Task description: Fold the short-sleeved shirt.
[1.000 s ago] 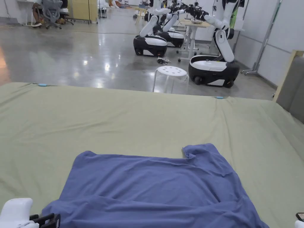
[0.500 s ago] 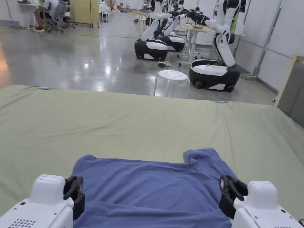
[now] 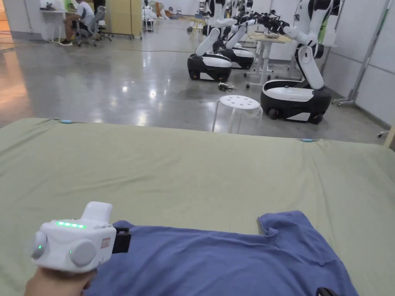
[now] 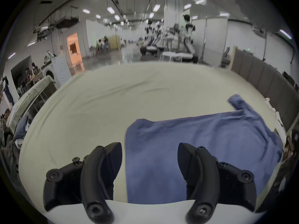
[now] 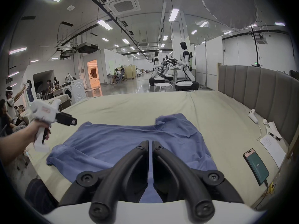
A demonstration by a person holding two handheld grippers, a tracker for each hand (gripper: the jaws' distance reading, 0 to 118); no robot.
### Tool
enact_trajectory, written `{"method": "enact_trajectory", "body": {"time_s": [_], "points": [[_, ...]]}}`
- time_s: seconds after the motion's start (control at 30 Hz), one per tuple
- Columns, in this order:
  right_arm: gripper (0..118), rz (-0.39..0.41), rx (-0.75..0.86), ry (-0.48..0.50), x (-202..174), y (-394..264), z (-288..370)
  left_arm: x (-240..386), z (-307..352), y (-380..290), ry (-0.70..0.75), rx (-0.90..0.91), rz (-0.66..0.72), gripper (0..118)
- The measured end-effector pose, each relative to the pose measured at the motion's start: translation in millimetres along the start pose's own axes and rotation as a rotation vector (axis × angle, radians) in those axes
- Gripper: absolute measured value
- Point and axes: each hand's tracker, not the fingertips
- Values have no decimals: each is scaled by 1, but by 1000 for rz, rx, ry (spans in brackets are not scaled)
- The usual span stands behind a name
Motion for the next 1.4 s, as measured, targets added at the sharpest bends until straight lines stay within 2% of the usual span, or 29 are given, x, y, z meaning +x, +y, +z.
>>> {"method": "enact_trajectory", "body": {"time_s": [0.17,0.23,0.3,0.33,0.37,0.4,0.43,0.5,0.57,0.6,0.63,0.67,0.77,0.8,0.83,0.9,0.97,1.0,1.03,1.17,1.4], "points": [[6,10,-54,-66,26,5,-23,1,-73,29,106,-75,-20,72],[6,9,-63,-75,37,12,-34,7,-85,30,88,-94,-24,69],[7,22,-88,-98,51,21,-53,13,-100,22,77,-183,-35,59],[7,29,-108,-105,59,26,-65,17,-96,19,62,-156,-42,43],[13,37,-134,-128,70,33,-82,17,-88,22,71,-129,-43,19],[24,48,-165,-150,79,39,-98,21,-81,22,33,-110,-55,10],[24,52,-216,-149,90,44,-116,26,-76,21,7,-103,-72,10],[35,1,-367,-93,118,51,-166,32,-60,22,21,-54,-116,8],[81,-30,-461,-122,140,52,-210,37,-37,26,-22,8,-45,6],[97,-28,-508,-133,149,51,-231,39,-24,28,-48,27,-23,6],[107,-9,-526,-172,154,51,-246,34,-19,34,-66,37,-16,6],[108,20,-544,-199,159,50,-264,39,-8,35,-66,57,-28,6],[108,-3,-644,-231,172,43,-300,41,2,40,-65,75,-65,6],[104,-16,-683,-245,172,40,-304,42,5,40,-70,78,-66,6],[87,-24,-726,-233,171,38,-306,43,7,40,-71,77,-64,6],[73,-26,-702,-218,167,42,-300,39,4,40,-76,73,-60,6],[31,-8,-704,-190,161,49,-290,41,4,39,-70,72,-66,6],[13,36,-698,-178,157,52,-285,42,5,38,-68,74,-65,6],[6,95,-669,-191,153,55,-279,39,3,38,-67,76,-62,6],[5,48,-533,-150,145,80,-239,37,20,36,-70,102,-46,6],[5,87,-312,-47,121,112,-109,17,118,7,-90,245,19,6]]}}
